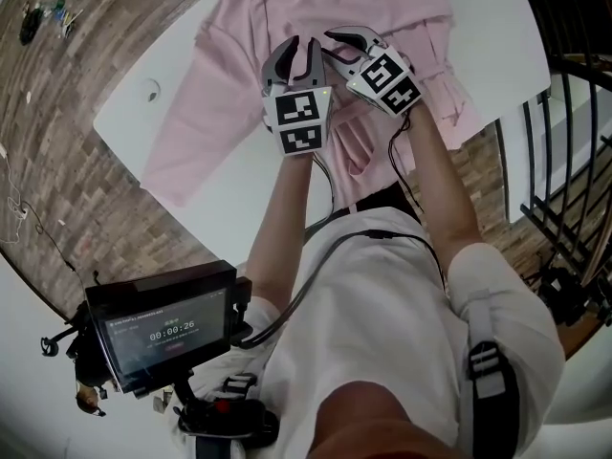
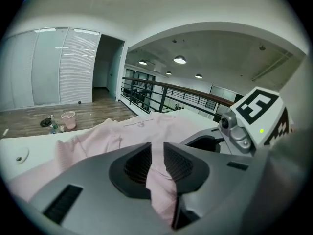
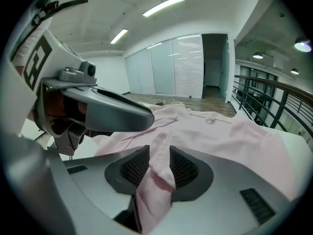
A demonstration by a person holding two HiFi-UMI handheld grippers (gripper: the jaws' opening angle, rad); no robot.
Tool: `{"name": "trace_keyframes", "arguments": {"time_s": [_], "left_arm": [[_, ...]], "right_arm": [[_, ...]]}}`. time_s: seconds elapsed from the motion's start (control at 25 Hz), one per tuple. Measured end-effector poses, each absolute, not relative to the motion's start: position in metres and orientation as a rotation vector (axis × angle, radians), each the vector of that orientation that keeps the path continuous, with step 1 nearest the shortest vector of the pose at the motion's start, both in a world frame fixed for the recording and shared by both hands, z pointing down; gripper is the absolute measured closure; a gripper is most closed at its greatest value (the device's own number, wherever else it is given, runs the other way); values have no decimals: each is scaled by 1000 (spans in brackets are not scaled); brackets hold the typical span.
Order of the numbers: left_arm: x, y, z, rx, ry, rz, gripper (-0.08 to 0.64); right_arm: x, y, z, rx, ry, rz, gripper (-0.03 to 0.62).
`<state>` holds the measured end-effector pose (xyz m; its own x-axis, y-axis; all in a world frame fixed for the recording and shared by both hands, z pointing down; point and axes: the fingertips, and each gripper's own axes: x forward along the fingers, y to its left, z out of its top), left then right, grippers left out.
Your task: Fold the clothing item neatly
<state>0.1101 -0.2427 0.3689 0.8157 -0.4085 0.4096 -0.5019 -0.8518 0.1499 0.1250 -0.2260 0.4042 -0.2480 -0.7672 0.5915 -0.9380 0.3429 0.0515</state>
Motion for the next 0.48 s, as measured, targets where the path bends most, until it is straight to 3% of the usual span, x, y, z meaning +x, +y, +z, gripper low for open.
{"name": "trace_keyframes", "arguments": {"time_s": [0.08, 0.44, 0.48], "left_arm": [[105, -243, 369, 2751, -712, 532, 557], [74, -237, 364, 2749, -739, 524, 557], [71, -235, 362, 2749, -741, 521, 557]], "right_arm": [[116, -223, 411, 1452, -2086, 428, 480], [117, -215, 431, 1429, -1918, 359, 482], [117, -214, 430, 1429, -1910, 354, 529]]}}
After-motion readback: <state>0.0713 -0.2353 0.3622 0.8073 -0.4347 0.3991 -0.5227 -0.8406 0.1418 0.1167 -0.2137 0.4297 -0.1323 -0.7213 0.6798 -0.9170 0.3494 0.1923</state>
